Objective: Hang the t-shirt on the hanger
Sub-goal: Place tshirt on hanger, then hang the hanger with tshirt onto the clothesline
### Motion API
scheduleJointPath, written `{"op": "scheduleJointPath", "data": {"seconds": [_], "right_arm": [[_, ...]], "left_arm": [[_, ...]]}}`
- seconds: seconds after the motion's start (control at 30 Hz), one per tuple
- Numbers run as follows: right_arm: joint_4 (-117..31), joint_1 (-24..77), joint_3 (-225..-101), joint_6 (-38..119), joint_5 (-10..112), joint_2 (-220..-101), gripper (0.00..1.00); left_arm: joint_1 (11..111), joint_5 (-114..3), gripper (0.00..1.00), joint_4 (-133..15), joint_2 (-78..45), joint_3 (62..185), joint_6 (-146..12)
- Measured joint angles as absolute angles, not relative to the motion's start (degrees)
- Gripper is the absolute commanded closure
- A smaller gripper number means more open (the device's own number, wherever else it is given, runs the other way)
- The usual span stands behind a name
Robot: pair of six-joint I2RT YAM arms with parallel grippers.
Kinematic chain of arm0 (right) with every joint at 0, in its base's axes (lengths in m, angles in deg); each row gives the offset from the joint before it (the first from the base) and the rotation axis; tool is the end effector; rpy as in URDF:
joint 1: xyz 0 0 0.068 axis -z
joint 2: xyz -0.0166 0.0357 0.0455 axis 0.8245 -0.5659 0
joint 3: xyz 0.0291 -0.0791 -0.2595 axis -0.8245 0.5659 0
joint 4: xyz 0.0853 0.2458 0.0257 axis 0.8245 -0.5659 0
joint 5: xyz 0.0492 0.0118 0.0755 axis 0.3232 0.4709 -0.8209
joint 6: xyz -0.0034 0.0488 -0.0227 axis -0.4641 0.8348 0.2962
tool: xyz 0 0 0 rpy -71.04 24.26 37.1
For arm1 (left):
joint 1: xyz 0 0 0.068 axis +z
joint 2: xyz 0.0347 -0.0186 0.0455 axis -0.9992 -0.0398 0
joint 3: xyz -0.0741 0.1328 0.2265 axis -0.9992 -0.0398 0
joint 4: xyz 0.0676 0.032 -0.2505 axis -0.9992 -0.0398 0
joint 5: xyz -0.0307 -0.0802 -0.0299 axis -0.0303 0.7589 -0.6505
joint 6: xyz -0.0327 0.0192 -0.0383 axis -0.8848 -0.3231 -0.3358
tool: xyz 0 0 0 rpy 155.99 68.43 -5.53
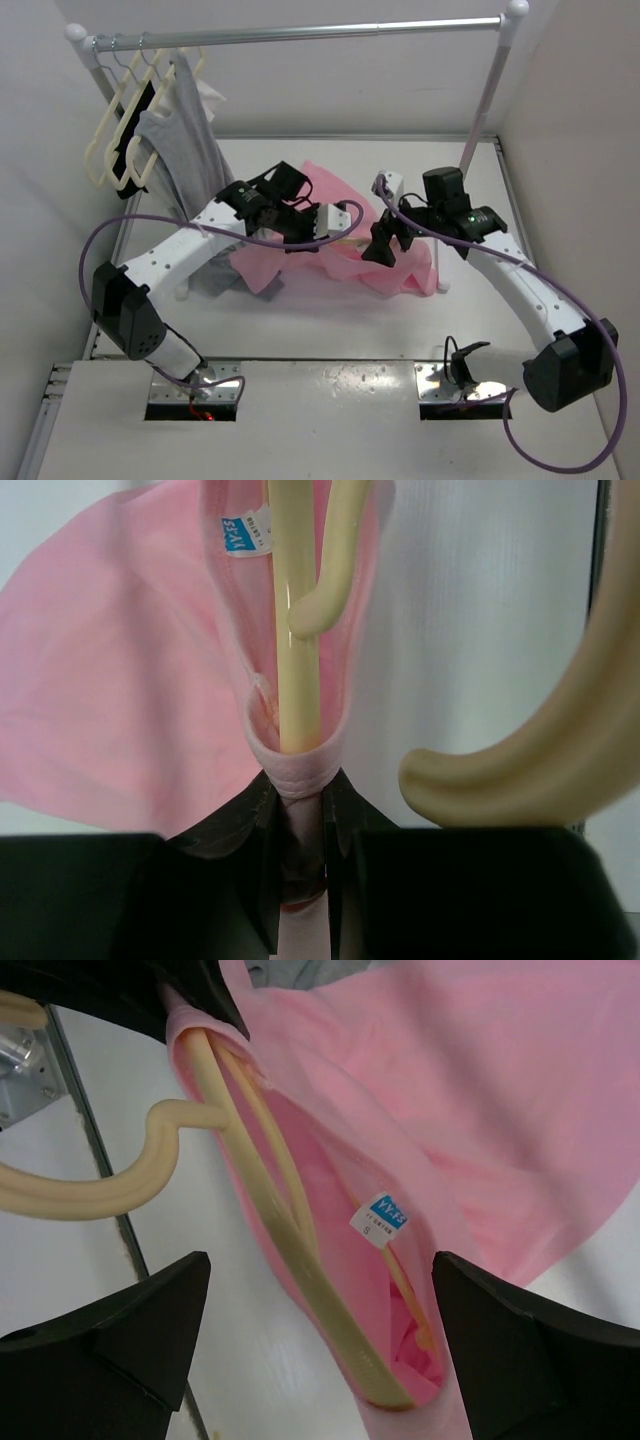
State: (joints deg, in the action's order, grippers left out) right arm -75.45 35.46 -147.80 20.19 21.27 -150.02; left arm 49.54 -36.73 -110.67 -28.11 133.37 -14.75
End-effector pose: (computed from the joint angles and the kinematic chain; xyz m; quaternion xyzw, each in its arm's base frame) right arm 0.2361 0.1093 0.3091 -0.3743 0.7935 0.3155 0.3615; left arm 0.2396 -0.2087 0.3284 0.6434 0.6709 -0.2162 0.2986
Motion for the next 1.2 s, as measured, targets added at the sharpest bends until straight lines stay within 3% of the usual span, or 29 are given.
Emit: {"op": "scheduleJointPath", "data": {"seconds": [0.1, 0.13, 0.2, 0.27, 0.3, 0.33, 0.37, 0.47, 0.57, 0.63, 0.93, 1.03, 1.2], "right_arm": [[-71.5, 34.2, -145.4, 21.2, 22.8, -150.2, 0.16], [-69.4, 33.7, -144.3, 21.9, 23.7, -150.3, 0.26], [-65.6, 33.0, -142.2, 23.6, 25.0, -150.3, 0.35], [-63.2, 32.5, -141.1, 25.0, 25.4, -150.5, 0.55], [-62.2, 32.2, -140.8, 25.9, 25.2, -150.6, 0.69], [-61.3, 31.8, -140.8, 26.1, 24.5, -150.7, 0.90], [-60.6, 31.2, -140.6, 26.1, 22.6, -150.8, 0.98], [-59.0, 29.5, -140.4, 25.6, 20.1, -150.7, 1.00], [-58.2, 29.6, -139.7, 25.7, 20.7, -150.1, 1.00], [-58.4, 29.6, -139.4, 25.5, 21.5, -148.8, 1.00], [-63.4, 31.1, -139.4, 25.7, 29.2, -140.1, 1.00], [-65.0, 31.0, -139.4, 25.7, 29.9, -138.5, 1.00], [-66.1, 31.1, -140.5, 26.3, 31.7, -138.0, 1.00]], "left_arm": [[49.5, -36.1, 1.00, -111.0, -28.2, 133.4, -14.3], [49.5, -35.8, 1.00, -111.3, -28.2, 133.6, -14.2], [49.5, -35.2, 1.00, -111.6, -28.2, 134.2, -14.1], [49.7, -34.6, 1.00, -111.6, -28.2, 134.6, -14.1], [50.0, -34.5, 1.00, -111.4, -28.2, 134.8, -14.1], [50.5, -34.5, 1.00, -110.9, -28.2, 134.9, -14.0], [51.0, -34.6, 1.00, -110.2, -28.2, 135.2, -13.6], [53.5, -32.6, 0.96, -110.7, -28.5, 135.3, -11.9], [53.8, -32.1, 0.76, -111.1, -28.6, 135.3, -11.4], [54.2, -31.6, 0.71, -110.5, -28.5, 135.3, -10.8], [62.7, -33.3, 0.67, -108.7, -27.5, 133.8, -7.7], [62.5, -33.3, 0.51, -108.3, -26.6, 132.7, -6.7], [62.9, -32.4, 0.34, -108.7, -26.6, 133.3, -7.7]]}}
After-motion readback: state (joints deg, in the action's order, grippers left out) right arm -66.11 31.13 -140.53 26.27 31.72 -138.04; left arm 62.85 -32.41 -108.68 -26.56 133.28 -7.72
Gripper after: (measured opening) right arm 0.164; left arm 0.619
